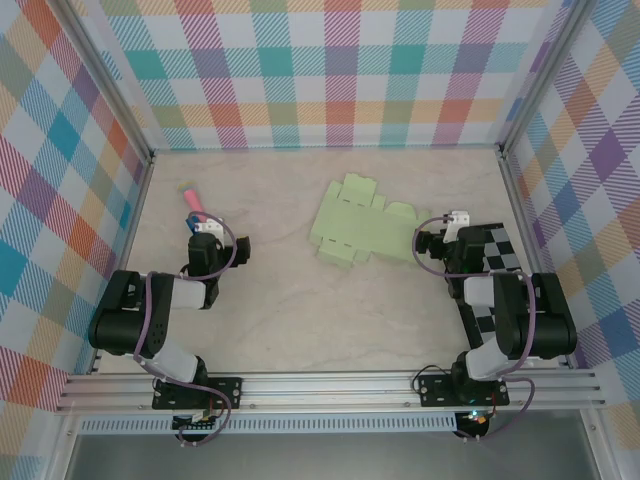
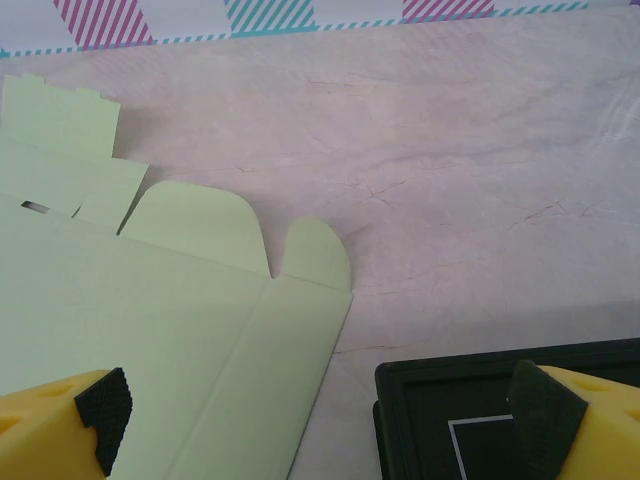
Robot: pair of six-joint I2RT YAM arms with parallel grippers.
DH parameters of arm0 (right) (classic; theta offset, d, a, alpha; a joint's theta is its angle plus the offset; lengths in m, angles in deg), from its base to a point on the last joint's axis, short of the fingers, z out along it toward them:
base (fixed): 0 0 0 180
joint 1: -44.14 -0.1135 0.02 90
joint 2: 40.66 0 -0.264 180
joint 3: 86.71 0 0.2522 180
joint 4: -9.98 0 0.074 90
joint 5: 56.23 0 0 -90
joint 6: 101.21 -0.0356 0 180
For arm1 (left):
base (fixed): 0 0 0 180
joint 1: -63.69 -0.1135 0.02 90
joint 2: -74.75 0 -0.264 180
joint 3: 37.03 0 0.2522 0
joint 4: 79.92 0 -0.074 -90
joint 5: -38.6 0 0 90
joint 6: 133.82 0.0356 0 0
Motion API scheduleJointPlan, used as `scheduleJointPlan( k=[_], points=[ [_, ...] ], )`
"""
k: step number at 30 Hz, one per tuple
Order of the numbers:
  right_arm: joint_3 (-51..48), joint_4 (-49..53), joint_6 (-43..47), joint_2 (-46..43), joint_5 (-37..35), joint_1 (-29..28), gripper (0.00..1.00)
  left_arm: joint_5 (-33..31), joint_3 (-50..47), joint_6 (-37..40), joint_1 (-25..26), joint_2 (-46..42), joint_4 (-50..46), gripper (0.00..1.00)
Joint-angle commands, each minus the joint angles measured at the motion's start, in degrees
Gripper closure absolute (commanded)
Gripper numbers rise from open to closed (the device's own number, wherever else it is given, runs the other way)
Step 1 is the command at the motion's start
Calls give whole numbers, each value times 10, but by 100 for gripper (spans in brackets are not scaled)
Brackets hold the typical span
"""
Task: Fold the paper box
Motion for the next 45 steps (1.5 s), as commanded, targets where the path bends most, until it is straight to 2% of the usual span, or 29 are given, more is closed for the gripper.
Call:
scheduleJointPlan(
  k=[1,22,24,26,28,30,32,34,35,37,38,40,42,43,44,45],
  points=[
    [10,-2,5,2,16,3,0,6,7,-5,-9,-1,20,0],
    [11,-1,4,2,16,3,0,5,8,-9,-13,-3,18,0],
    [8,3,-8,-10,-10,3,0,-35,11,-14,-5,-17,2,0],
    [16,60,-24,-55,-54,3,0,-39,31,-5,3,-53,-61,0],
    [65,212,-39,-103,-79,3,0,-22,52,11,14,-105,-134,0],
    [104,317,-64,-140,-106,3,0,-19,73,-19,18,-162,-205,0],
    [113,369,-72,-195,-103,2,0,-17,86,-40,26,-212,-241,0],
    [131,431,-140,-245,-153,2,0,-23,102,-46,32,-246,-269,0],
    [159,509,-241,-263,-217,2,0,-32,115,-47,34,-257,-280,0],
    [249,799,-609,-275,-367,5,0,-70,135,-40,33,-271,-282,0],
    [285,888,-696,-275,-382,7,0,-103,155,-33,32,-275,-292,0],
    [315,901,-690,-273,-333,7,0,-188,211,-53,30,-272,-350,0],
    [355,979,-823,-242,-267,1,0,-337,293,-204,29,-247,-497,0],
    [366,1002,-870,-224,-232,-8,0,-359,332,-239,24,-233,-570,0],
    [377,1012,-906,-202,-190,-23,0,-356,361,-254,20,-213,-630,0],
    [392,1021,-940,-177,-160,-48,0,-344,376,-254,20,-195,-649,0]
  ],
)
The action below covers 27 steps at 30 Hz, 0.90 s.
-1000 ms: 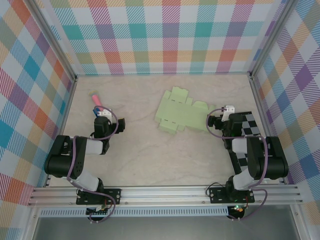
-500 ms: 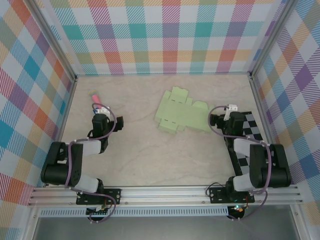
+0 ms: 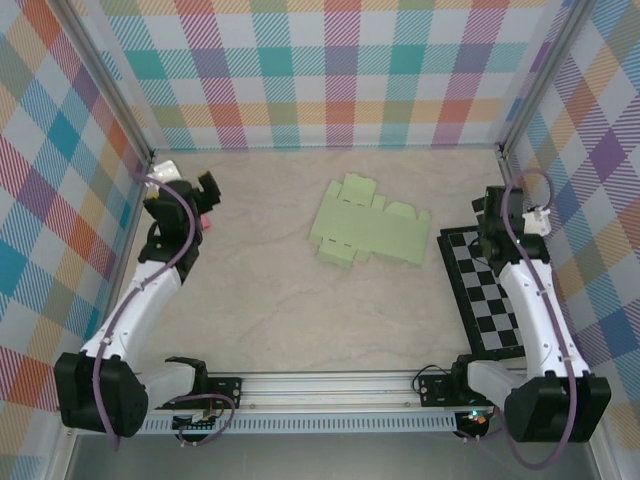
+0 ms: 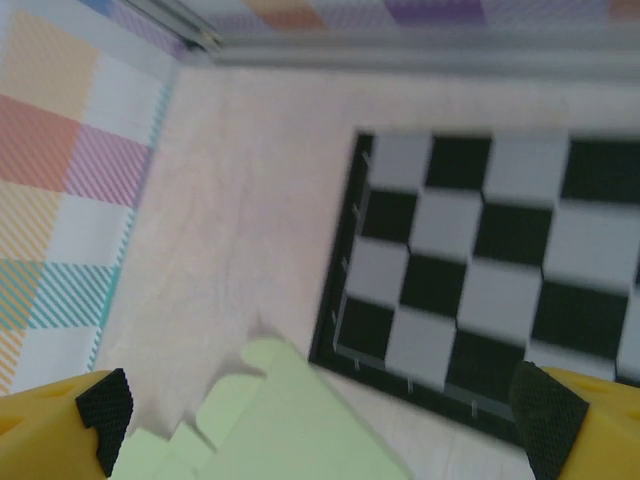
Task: Fold the paper box
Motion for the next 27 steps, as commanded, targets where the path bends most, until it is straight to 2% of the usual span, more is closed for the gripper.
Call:
scheduleJointPlan(
  k=[1,3,5,9,13,17,23,25,27],
  points=[
    [39,163,-250,76,99,-69,0,-78,61,-99,-7,46,-199,0],
    [84,168,-285,130,95,-142,0,-15,68,-98,-5,73,-209,0],
    [102,153,-313,173,117,-188,0,42,58,-86,3,86,-193,0],
    [84,65,-372,232,192,-232,0,94,34,-76,25,90,-171,0],
    [78,47,-408,277,199,-238,0,98,11,-66,54,81,-152,0],
    [51,-24,-425,323,262,-235,0,94,9,-45,82,93,-153,0],
    [85,-39,-434,394,258,-222,0,83,16,-16,111,90,-142,0],
    [98,-42,-436,416,262,-216,3,72,11,-5,124,88,-141,0],
    [111,-40,-433,428,241,-216,14,48,7,4,146,87,-145,0]
  ],
)
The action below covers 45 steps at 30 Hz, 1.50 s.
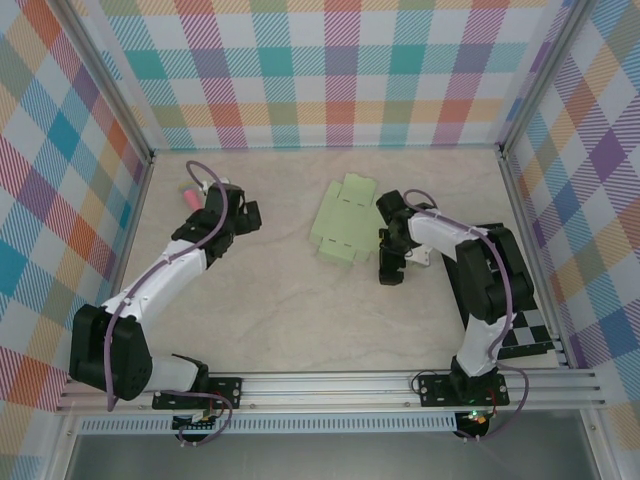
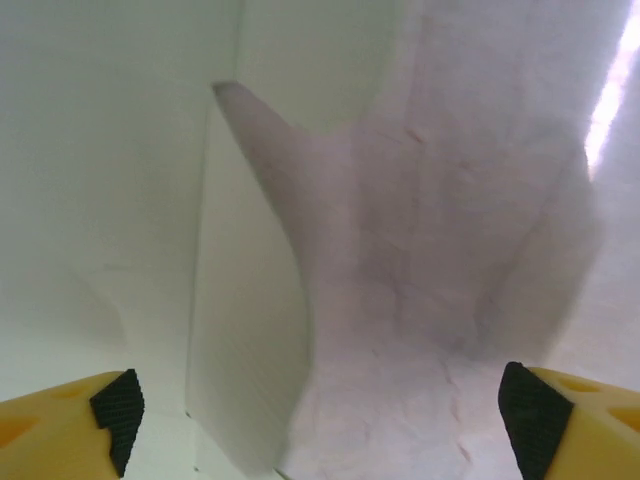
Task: Fold the paper box
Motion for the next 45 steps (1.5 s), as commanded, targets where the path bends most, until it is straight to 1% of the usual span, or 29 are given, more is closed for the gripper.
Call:
scheduleJointPlan(
  k=[1,2,4,7,8,9,14,18,20,21,22,23,24,27,30,33,36,39,41,42,43,44,45],
  points=[
    [34,1,-12,14,-17,6,18,-31,-8,37,34,-14,12,0],
    [40,6,-12,19,-25,8,24,-33,-9,47,42,-13,12,0],
    [45,0,-7,24,-29,11,31,-32,-8,50,50,-11,27,0],
    [47,-6,1,33,-28,14,52,-25,-7,48,53,-10,34,0],
    [47,-6,4,35,-23,15,61,-25,-6,48,53,-10,34,0],
    [45,-5,11,36,-20,16,67,-25,-7,49,53,-10,35,0],
    [49,8,72,29,-29,17,81,-30,4,51,53,2,22,0],
    [57,17,176,10,-60,19,92,-32,39,37,53,38,-31,0],
    [71,36,250,5,-67,24,95,-20,56,33,52,54,-49,0],
    [80,52,302,5,-70,26,97,11,63,31,50,61,-54,0],
    [90,63,357,7,-73,27,99,55,67,33,48,66,-50,0],
    [106,79,436,10,-77,28,100,102,72,36,46,75,-47,0],
    [115,83,512,12,-79,27,100,132,79,33,47,84,-49,0],
    [119,53,755,10,-28,27,100,169,87,35,44,92,-54,0],
    [112,28,935,4,44,27,100,222,84,46,36,82,-62,0],
    [138,39,1058,29,92,28,100,289,58,34,29,67,-62,0],
    [179,38,1125,66,123,27,100,349,6,-1,28,55,-35,0],
    [229,29,1147,112,177,27,100,379,-52,-57,28,46,1,0],
    [273,43,1158,150,196,27,100,390,-76,-73,28,42,13,0],
    [293,50,1162,167,198,28,97,392,-85,-73,28,41,12,0],
    [302,49,1168,176,195,28,83,392,-91,-68,29,40,11,0],
    [298,31,1161,175,177,29,74,393,-96,-65,28,39,7,0],
    [286,7,1144,166,161,30,70,392,-101,-59,29,36,2,0]
  ],
)
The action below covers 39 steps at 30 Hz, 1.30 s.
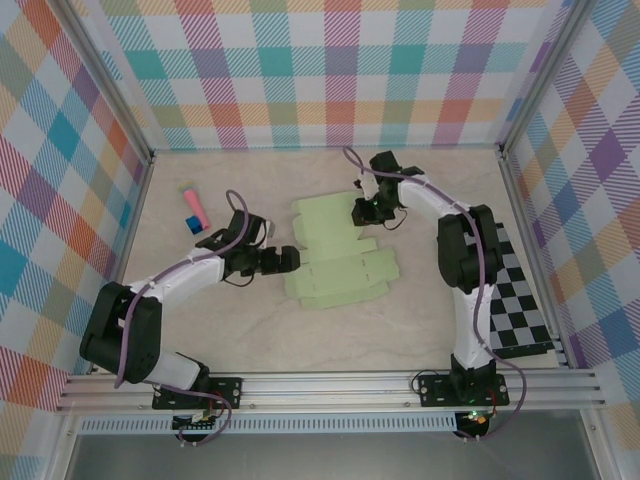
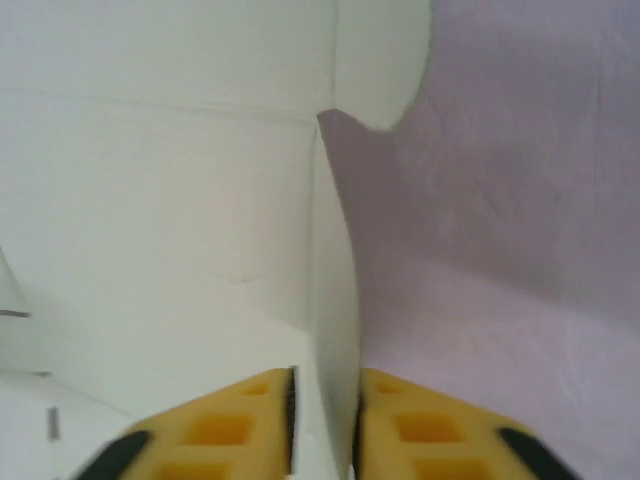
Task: Fold the paper box
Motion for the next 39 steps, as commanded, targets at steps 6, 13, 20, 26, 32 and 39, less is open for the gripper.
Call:
scheduleJointPlan(
  k=[6,13,20,26,32,39],
  points=[
    [-80,-78,-50,-112,-25,7,49,21,-27,-34,-5,-24,14,0],
    [-234,-71,-86,-244,-23,17,6,53,-48,-44,-5,-22,25,6],
    [-337,-62,-22,-372,23,-23,12,83,-44,-37,-7,1,46,10],
    [-370,-170,293,-428,67,-97,16,93,-54,-57,-18,38,59,23],
    [-404,-147,520,-430,167,-113,21,91,-44,-53,-24,58,60,35],
    [-387,-85,599,-374,156,-199,22,130,-16,-37,-31,105,49,65]
  ],
)
